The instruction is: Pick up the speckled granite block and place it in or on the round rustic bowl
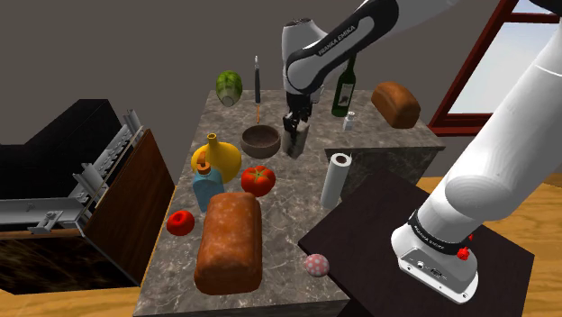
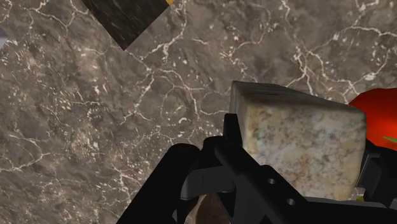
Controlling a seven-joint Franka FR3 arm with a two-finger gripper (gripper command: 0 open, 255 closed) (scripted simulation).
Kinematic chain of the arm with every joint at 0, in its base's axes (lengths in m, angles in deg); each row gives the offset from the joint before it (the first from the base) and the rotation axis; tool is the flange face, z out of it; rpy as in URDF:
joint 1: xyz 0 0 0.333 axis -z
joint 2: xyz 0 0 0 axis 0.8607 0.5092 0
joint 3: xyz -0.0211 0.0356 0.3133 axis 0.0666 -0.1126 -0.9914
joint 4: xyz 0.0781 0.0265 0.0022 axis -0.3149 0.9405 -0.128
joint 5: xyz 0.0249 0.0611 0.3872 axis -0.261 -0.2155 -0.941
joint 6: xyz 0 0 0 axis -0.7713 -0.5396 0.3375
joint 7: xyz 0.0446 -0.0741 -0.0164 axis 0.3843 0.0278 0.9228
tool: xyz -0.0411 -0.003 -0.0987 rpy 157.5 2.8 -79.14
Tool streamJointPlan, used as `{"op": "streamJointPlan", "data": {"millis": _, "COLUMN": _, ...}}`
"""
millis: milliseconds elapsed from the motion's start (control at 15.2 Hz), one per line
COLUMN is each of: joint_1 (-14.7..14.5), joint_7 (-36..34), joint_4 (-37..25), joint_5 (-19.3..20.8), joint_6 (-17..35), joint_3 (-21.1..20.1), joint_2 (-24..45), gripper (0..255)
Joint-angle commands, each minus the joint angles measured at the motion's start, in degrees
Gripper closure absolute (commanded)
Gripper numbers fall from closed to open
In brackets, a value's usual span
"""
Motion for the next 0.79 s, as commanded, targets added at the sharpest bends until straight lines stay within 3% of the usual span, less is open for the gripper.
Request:
{"op": "streamJointPlan", "data": {"millis": 0, "joint_1": -0.01, "joint_7": 0.27, "joint_4": -0.5, "joint_5": -0.24, "joint_6": -1.52, "joint_3": -0.01, "joint_2": -1.06, "gripper": 255}}
{"op": "streamJointPlan", "data": {"millis": 726, "joint_1": -0.1, "joint_7": 1.44, "joint_4": -4.38, "joint_5": -1.26, "joint_6": -10.03, "joint_3": -0.02, "joint_2": -5.76, "gripper": 255}}
